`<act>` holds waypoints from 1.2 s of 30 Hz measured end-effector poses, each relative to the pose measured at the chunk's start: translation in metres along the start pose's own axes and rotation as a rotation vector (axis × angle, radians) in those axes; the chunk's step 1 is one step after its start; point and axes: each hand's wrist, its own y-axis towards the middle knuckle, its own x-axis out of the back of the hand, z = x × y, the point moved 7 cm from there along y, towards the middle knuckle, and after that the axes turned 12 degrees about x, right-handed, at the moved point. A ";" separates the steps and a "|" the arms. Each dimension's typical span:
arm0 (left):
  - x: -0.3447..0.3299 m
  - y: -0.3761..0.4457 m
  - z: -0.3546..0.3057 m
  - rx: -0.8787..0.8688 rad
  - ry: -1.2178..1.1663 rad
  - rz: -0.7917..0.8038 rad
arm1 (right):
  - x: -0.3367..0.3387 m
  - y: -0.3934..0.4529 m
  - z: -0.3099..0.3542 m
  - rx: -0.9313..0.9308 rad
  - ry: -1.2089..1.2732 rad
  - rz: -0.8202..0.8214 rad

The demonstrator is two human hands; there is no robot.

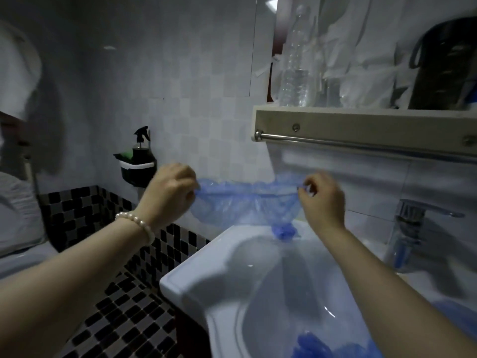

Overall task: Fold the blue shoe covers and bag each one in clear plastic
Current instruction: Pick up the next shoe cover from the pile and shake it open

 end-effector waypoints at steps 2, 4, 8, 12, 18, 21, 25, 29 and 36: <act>-0.023 -0.026 -0.012 -0.171 0.092 0.184 | -0.028 -0.029 0.004 0.147 -0.042 0.194; -0.041 -0.049 -0.010 -0.183 0.163 0.360 | -0.047 -0.054 0.006 0.222 -0.064 0.348; -0.071 -0.067 0.021 0.162 0.303 0.839 | -0.094 -0.082 -0.006 0.073 -0.136 0.964; -0.023 -0.001 0.029 0.325 0.049 0.285 | -0.058 -0.005 0.005 -0.074 0.009 0.325; 0.027 -0.010 -0.009 -0.018 0.013 -0.178 | -0.003 0.002 0.043 0.445 -0.090 -0.210; -0.038 -0.081 -0.009 -0.122 0.058 0.365 | -0.064 -0.072 0.014 0.536 -0.186 0.283; -0.063 -0.126 -0.011 -0.060 0.088 0.612 | -0.080 -0.115 -0.002 0.502 -0.149 0.423; -0.072 -0.135 -0.018 -0.040 0.074 0.680 | -0.087 -0.121 0.012 0.548 -0.050 0.506; -0.077 -0.135 -0.024 0.025 0.027 0.786 | -0.097 -0.150 0.030 0.646 0.055 0.603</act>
